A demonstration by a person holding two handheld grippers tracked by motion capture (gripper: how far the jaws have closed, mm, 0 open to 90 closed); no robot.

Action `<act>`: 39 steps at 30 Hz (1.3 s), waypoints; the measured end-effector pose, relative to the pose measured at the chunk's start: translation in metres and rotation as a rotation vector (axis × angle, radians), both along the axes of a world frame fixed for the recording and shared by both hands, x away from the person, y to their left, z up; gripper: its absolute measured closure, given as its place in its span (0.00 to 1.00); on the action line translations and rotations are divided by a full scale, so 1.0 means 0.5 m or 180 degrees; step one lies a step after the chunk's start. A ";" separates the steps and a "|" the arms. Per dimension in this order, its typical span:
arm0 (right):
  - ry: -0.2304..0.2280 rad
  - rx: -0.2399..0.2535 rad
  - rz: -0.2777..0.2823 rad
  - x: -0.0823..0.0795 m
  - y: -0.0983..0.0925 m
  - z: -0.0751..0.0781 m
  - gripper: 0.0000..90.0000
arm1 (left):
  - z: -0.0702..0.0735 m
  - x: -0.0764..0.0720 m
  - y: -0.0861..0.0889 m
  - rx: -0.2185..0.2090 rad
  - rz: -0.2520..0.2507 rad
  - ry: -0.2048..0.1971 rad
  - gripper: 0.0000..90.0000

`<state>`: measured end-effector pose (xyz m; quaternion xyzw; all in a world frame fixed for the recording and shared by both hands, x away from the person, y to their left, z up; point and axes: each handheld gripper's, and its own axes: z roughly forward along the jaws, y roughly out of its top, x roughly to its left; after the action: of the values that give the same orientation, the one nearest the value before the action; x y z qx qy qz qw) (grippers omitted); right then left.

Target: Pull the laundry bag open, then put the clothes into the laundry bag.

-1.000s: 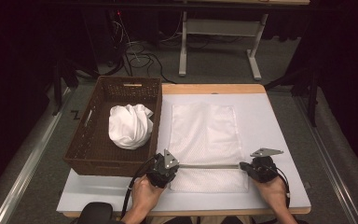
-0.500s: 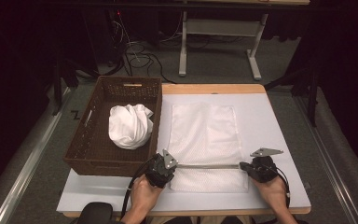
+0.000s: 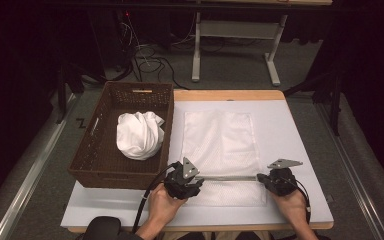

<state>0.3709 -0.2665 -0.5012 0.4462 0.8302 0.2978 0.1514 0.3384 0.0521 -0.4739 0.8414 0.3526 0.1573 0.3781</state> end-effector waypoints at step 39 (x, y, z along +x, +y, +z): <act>-0.0131 0.0011 0.0662 0.019 0.156 0.003 0.64 | -0.093 0.016 -0.046 -0.0043 -0.0159 0.0096 0.55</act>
<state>0.3805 -0.1883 -0.4996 0.3518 0.8682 0.3224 0.1360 0.3466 0.0289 -0.5202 0.8496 0.3382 0.1328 0.3822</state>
